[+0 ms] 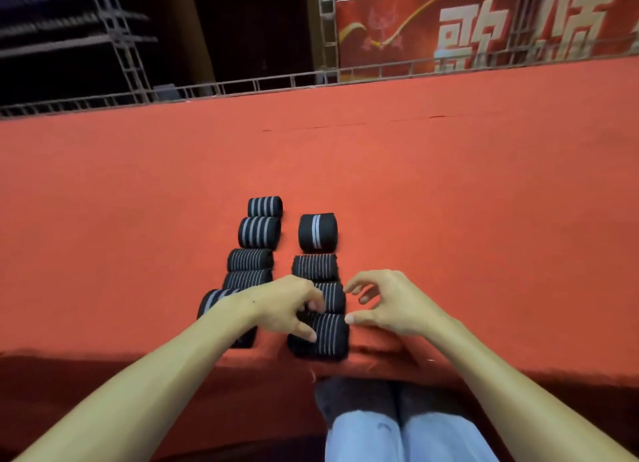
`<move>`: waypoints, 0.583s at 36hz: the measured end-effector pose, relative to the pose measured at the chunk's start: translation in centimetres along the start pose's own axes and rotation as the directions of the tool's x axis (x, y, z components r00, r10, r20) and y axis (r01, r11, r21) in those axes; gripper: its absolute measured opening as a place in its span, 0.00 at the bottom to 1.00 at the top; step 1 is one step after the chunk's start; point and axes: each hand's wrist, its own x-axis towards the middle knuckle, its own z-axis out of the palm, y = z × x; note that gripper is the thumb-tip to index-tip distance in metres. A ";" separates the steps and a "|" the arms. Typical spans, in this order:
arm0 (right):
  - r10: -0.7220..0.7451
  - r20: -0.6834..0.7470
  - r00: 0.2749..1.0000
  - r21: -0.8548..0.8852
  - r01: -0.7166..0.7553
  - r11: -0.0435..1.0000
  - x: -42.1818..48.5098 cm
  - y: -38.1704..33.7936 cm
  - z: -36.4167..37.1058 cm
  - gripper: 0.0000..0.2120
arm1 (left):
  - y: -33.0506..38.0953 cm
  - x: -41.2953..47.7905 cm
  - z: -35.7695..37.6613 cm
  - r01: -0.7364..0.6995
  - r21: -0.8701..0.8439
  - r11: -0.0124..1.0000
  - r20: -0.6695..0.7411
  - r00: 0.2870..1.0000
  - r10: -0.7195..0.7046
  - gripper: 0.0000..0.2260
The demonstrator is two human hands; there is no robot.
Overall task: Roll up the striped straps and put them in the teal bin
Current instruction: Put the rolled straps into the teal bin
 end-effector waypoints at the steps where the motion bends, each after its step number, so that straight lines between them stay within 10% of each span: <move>1: -0.002 -0.002 1.000 0.014 0.002 1.000 -0.2 -0.1 0.3 0.19 | -0.1 0.1 0.6 -0.005 -0.001 1.000 -0.008 1.000 0.005 0.22; 21: -0.072 -0.181 0.981 0.268 0.119 0.956 -3.2 0.8 4.2 0.30 | 1.4 -0.4 2.1 -0.085 -0.131 0.988 -0.326 0.945 0.038 0.24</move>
